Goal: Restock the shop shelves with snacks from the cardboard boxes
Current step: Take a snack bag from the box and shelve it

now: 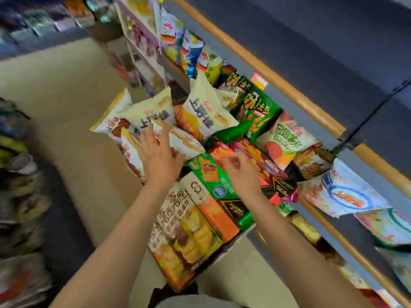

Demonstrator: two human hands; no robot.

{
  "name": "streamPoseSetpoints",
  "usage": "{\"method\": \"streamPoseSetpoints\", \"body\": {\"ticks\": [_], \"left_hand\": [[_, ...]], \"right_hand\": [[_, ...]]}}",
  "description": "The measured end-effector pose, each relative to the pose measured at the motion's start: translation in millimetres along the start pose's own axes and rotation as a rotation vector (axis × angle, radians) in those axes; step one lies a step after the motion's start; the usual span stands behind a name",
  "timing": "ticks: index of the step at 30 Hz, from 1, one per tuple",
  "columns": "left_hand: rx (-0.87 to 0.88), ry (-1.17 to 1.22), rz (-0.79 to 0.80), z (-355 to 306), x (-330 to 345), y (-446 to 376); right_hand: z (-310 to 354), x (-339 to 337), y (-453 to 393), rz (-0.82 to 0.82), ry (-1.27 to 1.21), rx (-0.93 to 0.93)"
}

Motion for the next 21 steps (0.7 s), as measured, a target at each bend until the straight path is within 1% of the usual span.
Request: {"method": "streamPoseSetpoints", "body": {"ticks": [3, 6, 8, 10, 12, 16, 18, 21], "left_hand": [[0.061, -0.171, 0.171, 14.3, 24.3, -28.8], [0.112, -0.178, 0.278, 20.3, 43.4, -46.5], [0.121, -0.152, 0.279, 22.5, 47.5, -51.2], [0.130, -0.128, 0.240, 23.7, 47.1, -52.0], [0.140, -0.119, 0.218, 24.6, 48.5, -51.5], [0.131, -0.136, 0.214, 27.1, 54.2, -52.1], [0.133, -0.126, 0.200, 26.6, 55.0, -52.0], [0.118, -0.106, 0.211, 25.7, 56.9, -51.4]], "right_hand": [[28.1, 0.8, -38.4, -0.117, -0.030, -0.015], [42.7, -6.4, -74.2, -0.170, -0.054, 0.049], [43.4, -7.9, -96.6, -0.157, -0.066, 0.107], [37.9, -12.0, -109.4, -0.183, -0.102, 0.142], [33.2, -21.8, -112.3, -0.230, -0.152, 0.149], [31.3, -42.5, -114.0, -0.270, -0.211, 0.129], [38.4, -46.8, -110.9, -0.257, -0.218, 0.099], [44.0, -36.8, -103.6, -0.176, -0.246, 0.082]]}}
Point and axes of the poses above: each hand's wrist, its own y-axis away from the middle knuckle, its own x-axis out of the palm, z = x × y, the point moved 10 cm from there along -y, towards the middle knuckle, and after that the axes turned 7 degrees about z, right-handed, at the moved point
